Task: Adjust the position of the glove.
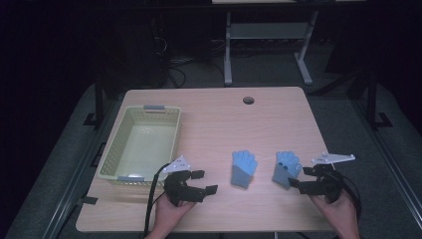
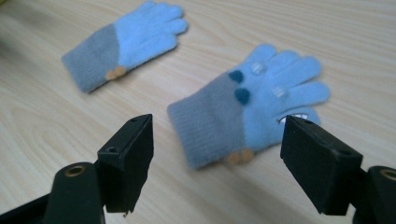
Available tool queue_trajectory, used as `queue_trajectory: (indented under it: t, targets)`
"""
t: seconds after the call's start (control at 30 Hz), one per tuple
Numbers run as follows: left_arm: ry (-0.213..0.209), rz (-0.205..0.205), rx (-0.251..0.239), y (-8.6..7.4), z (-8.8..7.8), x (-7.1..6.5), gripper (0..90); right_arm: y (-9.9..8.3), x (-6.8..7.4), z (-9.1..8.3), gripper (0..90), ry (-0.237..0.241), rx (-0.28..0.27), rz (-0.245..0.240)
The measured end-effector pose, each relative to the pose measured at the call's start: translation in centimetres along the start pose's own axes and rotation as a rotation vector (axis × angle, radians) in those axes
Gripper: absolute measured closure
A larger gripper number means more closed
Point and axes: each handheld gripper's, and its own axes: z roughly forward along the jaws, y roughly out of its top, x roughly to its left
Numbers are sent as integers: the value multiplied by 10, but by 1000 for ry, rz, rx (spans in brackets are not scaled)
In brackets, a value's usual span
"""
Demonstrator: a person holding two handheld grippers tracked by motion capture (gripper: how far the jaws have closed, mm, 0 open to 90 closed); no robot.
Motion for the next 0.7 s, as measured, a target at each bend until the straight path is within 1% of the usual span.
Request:
queue_trajectory:
  t: [0.03,0.07,0.1,0.23,0.37,0.43,0.5,0.57,0.7]
  targets:
    - [0,-3,0,0,0,0,191,2,-1,1,251,0,-3,-10]
    - [-2,-8,1,0,0,1,191,5,-1,1,251,3,8,2]
    - [-2,-8,0,0,0,1,191,7,-3,2,250,3,8,-16]
    - [-8,-15,14,-1,2,1,189,16,-5,3,239,9,34,-16]
    - [-8,0,16,-1,3,1,189,23,-6,2,237,7,56,-23]
    - [-10,-1,16,-1,3,0,191,27,-7,2,237,11,57,-25]
    - [-14,-1,19,-1,3,0,191,31,-7,2,234,17,70,-27]
    - [-18,-7,21,-1,4,-1,190,35,-7,3,230,25,80,-19]
    - [-14,1,26,-1,4,2,190,42,-7,6,224,30,100,-24]
